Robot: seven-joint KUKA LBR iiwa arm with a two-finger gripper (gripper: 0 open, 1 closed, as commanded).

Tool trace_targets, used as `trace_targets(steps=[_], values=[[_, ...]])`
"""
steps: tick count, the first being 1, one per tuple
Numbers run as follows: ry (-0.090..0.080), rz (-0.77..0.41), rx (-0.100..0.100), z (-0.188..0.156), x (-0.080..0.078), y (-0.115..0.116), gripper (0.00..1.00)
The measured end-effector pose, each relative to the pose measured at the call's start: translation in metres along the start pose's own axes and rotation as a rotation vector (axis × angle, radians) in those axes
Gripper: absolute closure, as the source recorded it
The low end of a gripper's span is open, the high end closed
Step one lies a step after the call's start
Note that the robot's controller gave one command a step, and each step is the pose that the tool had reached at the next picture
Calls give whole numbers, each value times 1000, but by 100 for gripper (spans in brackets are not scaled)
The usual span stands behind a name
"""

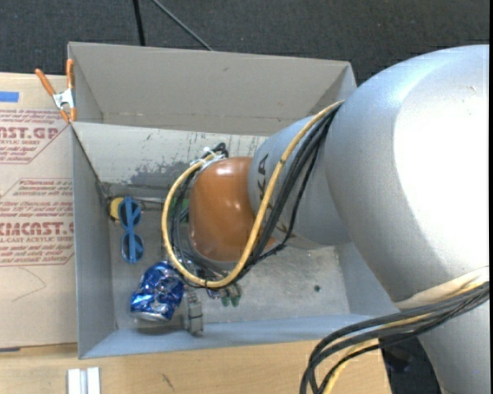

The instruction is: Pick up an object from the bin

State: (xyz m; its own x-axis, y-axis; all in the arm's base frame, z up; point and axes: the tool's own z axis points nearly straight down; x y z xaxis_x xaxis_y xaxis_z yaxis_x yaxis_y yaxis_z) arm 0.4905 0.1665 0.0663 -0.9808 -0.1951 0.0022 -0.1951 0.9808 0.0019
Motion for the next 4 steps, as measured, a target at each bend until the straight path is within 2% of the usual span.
trace_targets(steps=[1, 2, 3, 4], values=[[-2, 3, 0, -3, -1, -2, 100], [-13, -32, 1, -191, -31, -10, 100], [2, 226, 1, -104, -29, 6, 100], [-36, -152, -4, -29, -23, 38, 100]])
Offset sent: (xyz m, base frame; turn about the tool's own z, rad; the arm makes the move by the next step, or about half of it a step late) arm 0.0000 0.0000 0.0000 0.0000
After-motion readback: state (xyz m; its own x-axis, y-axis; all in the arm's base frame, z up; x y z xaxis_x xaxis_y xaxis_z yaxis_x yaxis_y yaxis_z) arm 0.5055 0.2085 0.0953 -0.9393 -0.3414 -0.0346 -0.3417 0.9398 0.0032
